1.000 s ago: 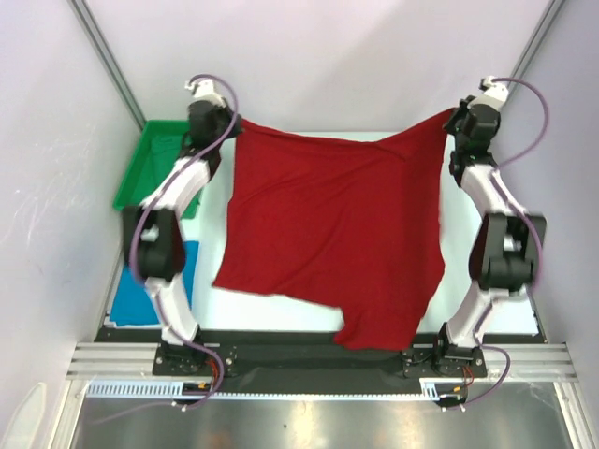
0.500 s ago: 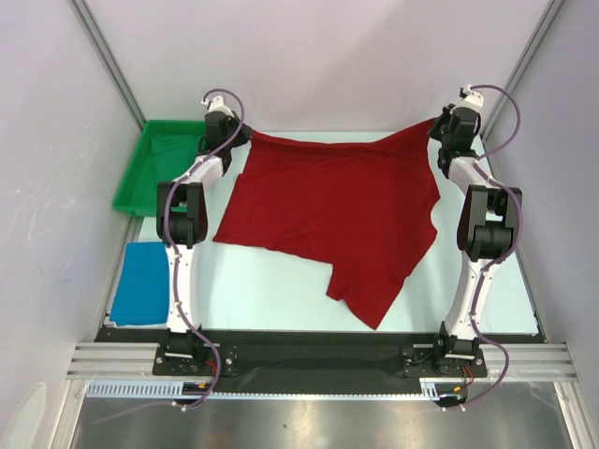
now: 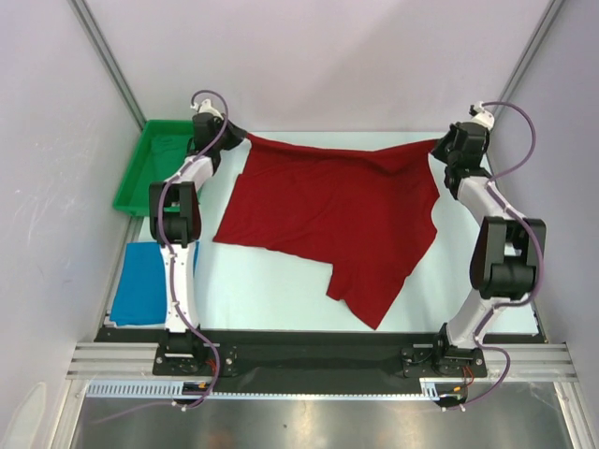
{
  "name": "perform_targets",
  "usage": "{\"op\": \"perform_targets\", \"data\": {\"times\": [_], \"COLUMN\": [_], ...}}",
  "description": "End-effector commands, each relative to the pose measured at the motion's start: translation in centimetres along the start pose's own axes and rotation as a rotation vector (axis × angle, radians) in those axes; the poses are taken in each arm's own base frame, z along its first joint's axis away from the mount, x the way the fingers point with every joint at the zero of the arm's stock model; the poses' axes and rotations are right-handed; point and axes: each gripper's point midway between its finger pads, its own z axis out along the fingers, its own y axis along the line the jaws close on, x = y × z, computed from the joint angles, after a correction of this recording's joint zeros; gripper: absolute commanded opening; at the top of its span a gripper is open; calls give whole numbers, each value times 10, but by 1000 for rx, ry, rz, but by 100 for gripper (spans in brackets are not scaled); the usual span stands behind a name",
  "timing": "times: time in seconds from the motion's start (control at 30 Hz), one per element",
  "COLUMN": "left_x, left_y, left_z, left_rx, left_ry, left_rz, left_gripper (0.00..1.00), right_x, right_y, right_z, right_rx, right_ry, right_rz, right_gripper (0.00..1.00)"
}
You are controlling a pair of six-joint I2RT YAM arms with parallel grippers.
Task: Fold and stack the t-shirts
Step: Fold the tshirt
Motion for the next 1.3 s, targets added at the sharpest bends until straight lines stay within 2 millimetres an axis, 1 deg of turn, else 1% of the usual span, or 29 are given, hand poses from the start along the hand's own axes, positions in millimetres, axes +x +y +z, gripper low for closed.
{"op": "perform_targets", "data": {"times": [0.0, 0.07, 0.1, 0.13, 0.17, 0.2, 0.27, 0.3, 0.33, 0.4, 0.43, 0.47, 0.57, 0.6, 0.67, 0.7, 0.8, 0.87, 0.9, 0.93, 1.0, 1.13, 1.17, 1.23, 1.27], "left_x": [-4, 3, 13, 14, 24, 21, 26, 33, 32, 37, 35, 37, 35, 34, 32, 32, 29, 33, 31, 33, 36, 43, 51, 51, 54], "left_y": [-18, -18, -17, -19, -17, -19, -16, -9, -11, -7, -5, -4, -5, -5, -7, -7, -8, -3, -4, -1, 5, 9, 14, 15, 17], "left_z": [-15, -19, -23, -26, -30, -35, -40, -43, -46, -50, -51, -52, -56, -57, -59, -60, -65, -68, -70, -71, -72, -71, -74, -77, -79], "left_rx": [60, 64, 66, 71, 67, 62, 43, 19, 15, -5, -17, -23, -34, -38, -40, -45, -49, -73, -76, -87, -114, -118, -139, -151, -159], "left_ry": [52, 84, 112, 119, 142, 141, 154, 169, 170, 190, 187, 193, 193, 194, 191, 193, 187, 191, 186, 190, 197, 212, 237, 232, 239], "left_rz": [-53, -61, -74, -80, -88, -84, -83, -77, -75, -74, -75, -76, -71, -72, -71, -74, -64, -60, -54, -52, -45, -53, -64, -66, -67], "left_gripper": [0, 0, 0, 0, 0, 0, 0, 0, 0, 0, 0, 0, 0, 0, 0, 0, 0, 1, 0, 0, 0, 1, 0, 0, 0], "right_x": [-12, -14, -7, -6, -9, -2, 0, 9, 12, 16, 24, 21, 27, 25, 29, 27, 29, 30, 30, 29, 37, 49, 52, 57, 58], "right_y": [-3, -4, -9, -11, -12, -15, -15, -18, -17, -18, -22, -20, -24, -24, -27, -28, -32, -32, -33, -32, -34, -40, -42, -47, -48], "right_z": [-28, -38, -41, -44, -48, -50, -55, -57, -59, -65, -67, -72, -80, -83, -88, -91, -94, -96, -98, -99, -100, -99, -98, -98, -98], "right_rx": [37, 37, 53, 56, 54, 61, 58, 67, 63, 66, 75, 70, 81, 79, 85, 87, 95, 96, 96, 92, 95, 107, 113, 126, 131], "right_ry": [-18, -21, 2, 4, -2, 16, 28, 54, 63, 74, 89, 80, 97, 95, 103, 96, 104, 111, 113, 111, 128, 155, 162, 170, 173], "right_rz": [43, 44, 45, 45, 45, 49, 52, 51, 52, 59, 59, 60, 55, 53, 43, 41, 35, 29, 27, 28, 27, 22, 21, 17, 18], "right_gripper": [0, 0, 0, 0, 0, 0, 0, 0, 0, 0, 0, 0, 0, 0, 0, 0, 0, 0, 0, 0, 0, 0, 0, 0, 0]}}
